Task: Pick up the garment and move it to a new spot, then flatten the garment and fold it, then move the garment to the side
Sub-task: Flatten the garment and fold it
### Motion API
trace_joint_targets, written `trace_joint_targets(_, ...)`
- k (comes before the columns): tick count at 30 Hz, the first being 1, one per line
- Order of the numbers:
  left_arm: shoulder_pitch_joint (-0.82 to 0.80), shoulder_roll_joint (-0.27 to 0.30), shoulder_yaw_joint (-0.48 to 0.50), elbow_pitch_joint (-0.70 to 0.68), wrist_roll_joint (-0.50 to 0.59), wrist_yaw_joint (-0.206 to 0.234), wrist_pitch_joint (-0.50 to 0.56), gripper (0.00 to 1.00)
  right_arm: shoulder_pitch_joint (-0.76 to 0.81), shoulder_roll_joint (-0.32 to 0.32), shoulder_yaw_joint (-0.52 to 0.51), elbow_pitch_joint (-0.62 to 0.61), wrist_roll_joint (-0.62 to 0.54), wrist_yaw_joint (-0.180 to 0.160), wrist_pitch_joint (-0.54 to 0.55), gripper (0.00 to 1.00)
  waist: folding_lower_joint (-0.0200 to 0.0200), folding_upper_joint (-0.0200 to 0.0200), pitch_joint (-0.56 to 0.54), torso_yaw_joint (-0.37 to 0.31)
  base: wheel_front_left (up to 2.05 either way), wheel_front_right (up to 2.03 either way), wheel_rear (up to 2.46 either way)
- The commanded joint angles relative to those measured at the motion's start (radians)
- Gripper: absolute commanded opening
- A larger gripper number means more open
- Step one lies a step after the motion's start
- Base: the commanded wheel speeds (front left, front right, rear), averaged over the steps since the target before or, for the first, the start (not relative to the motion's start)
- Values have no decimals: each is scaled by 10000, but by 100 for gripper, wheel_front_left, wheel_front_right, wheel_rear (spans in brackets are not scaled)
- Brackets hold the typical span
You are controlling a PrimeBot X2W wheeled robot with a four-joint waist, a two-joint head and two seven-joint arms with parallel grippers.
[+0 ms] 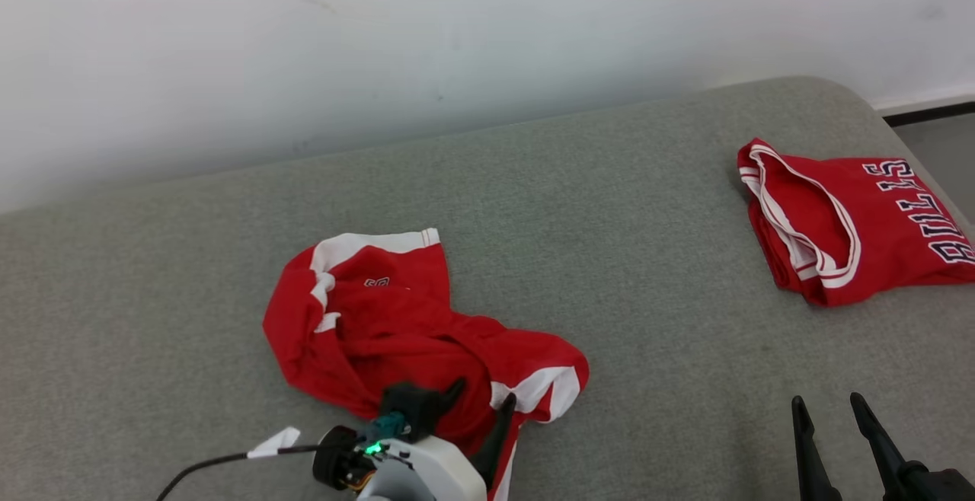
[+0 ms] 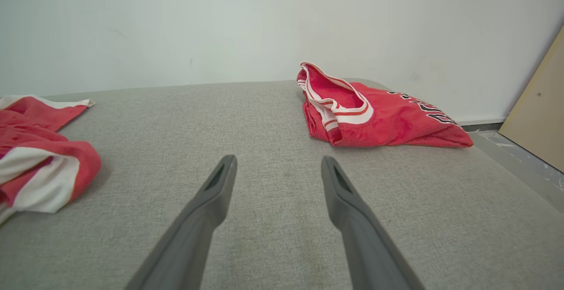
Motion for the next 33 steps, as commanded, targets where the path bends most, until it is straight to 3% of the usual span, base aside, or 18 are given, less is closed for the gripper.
trace_joint_targets(1,-197,51,-65,162,-197,52,65,100,-132,17,-40,2,65,-28,9,100,-1,-1,110,-143,0,0,0)
trace_joint_targets(6,-450,49,-353,360,-452,58,71,98,-145,50,-39,10,87,-28,9,100,-1,-1,192,-297,0,0,0)
trace_joint_targets(7,-492,50,-401,369,-502,88,71,87,-150,56,-33,17,96,-28,9,100,-1,-1,211,-319,0,0,0)
trace_joint_targets(9,-582,49,-544,397,-586,81,123,46,-177,71,-50,34,95,-28,9,100,-1,-1,241,-355,0,0,0)
trace_joint_targets(11,-614,52,-636,448,-752,105,194,27,-182,78,-56,43,100,-28,9,100,-1,-1,258,-387,0,0,0)
trace_joint_targets(12,-616,50,-709,519,-802,103,269,7,-191,85,-57,45,106,-28,9,100,-1,-1,268,-401,0,0,0)
trace_joint_targets(13,-633,50,-759,578,-841,97,336,0,-203,89,-59,45,114,-28,9,100,-1,-1,278,-412,0,0,0)
trace_joint_targets(21,-1447,73,-307,446,-1798,-178,717,0,-330,107,-101,78,184,-28,9,100,-1,-1,313,-504,0,0,0)
trace_joint_targets(33,-4633,1158,562,277,-1988,-587,970,0,-519,103,291,241,322,-28,9,100,-1,-1,278,-1092,0,0,0)
